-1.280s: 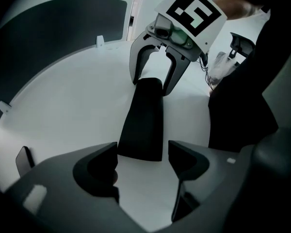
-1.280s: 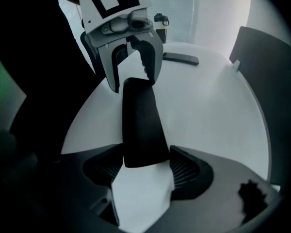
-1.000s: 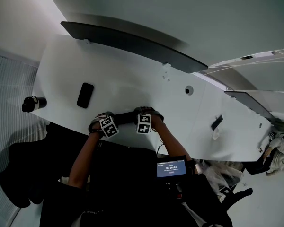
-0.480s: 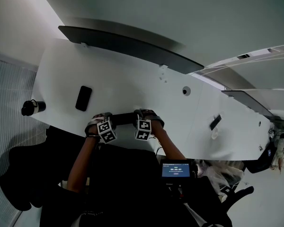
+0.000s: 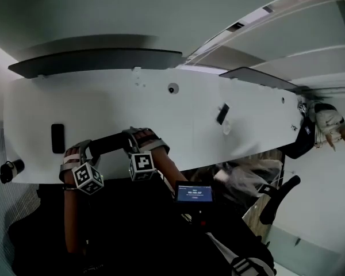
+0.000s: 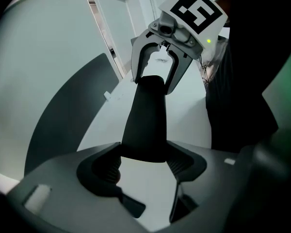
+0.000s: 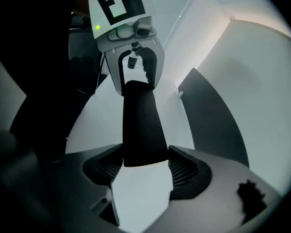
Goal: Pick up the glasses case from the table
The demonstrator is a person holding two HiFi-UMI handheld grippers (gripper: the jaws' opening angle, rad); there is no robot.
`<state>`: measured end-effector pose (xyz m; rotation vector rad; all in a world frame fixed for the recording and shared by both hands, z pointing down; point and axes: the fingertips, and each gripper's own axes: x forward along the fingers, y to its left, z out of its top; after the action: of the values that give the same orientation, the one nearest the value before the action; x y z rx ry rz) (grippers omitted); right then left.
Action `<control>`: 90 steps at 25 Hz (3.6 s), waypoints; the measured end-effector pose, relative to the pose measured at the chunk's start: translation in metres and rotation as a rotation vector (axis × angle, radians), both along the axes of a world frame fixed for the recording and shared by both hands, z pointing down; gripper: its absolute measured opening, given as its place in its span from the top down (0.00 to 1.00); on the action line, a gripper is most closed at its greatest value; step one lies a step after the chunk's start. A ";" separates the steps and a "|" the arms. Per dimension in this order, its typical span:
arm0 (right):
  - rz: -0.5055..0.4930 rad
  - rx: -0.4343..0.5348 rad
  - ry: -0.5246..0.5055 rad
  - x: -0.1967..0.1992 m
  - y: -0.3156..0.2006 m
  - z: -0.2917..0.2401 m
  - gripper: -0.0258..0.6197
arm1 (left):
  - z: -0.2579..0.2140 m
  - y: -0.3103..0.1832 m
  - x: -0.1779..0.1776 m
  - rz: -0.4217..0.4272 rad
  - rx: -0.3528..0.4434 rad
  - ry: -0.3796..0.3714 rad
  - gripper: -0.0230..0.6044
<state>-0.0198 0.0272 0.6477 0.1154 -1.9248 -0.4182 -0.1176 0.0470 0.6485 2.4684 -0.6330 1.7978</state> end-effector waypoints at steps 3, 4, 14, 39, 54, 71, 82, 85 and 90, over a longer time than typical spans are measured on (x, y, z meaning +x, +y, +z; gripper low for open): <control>0.026 0.002 -0.012 0.011 0.004 -0.014 0.51 | -0.009 -0.001 0.013 0.027 0.026 0.010 0.49; 0.036 0.014 -0.014 0.014 0.003 -0.019 0.51 | -0.011 -0.003 0.018 0.037 0.033 0.015 0.49; 0.059 0.057 -0.026 0.014 -0.005 -0.042 0.51 | -0.022 -0.014 0.015 0.063 0.075 -0.004 0.49; -0.008 0.294 -0.085 0.012 -0.025 -0.045 0.51 | -0.040 -0.030 -0.004 0.023 0.291 -0.104 0.50; 0.326 0.032 -0.728 0.012 -0.034 -0.115 0.51 | -0.033 -0.028 -0.013 -0.371 0.113 0.423 0.50; 0.942 -0.455 -1.252 0.052 -0.033 -0.083 0.51 | -0.028 -0.015 0.021 -0.881 -0.426 1.404 0.50; 0.941 -0.518 -1.232 0.035 -0.028 -0.076 0.51 | -0.020 -0.011 0.016 -0.877 -0.351 1.270 0.50; 0.927 -0.563 -1.207 0.022 -0.030 -0.074 0.51 | -0.015 -0.009 0.020 -0.814 -0.259 1.117 0.50; 0.926 -0.678 -1.156 -0.004 -0.032 -0.065 0.51 | -0.014 -0.012 0.026 -0.793 -0.190 1.042 0.50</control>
<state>-0.0241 -0.0048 0.5827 0.8976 -2.6752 1.1538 -0.0914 0.0353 0.6342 2.1039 -1.0045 0.2174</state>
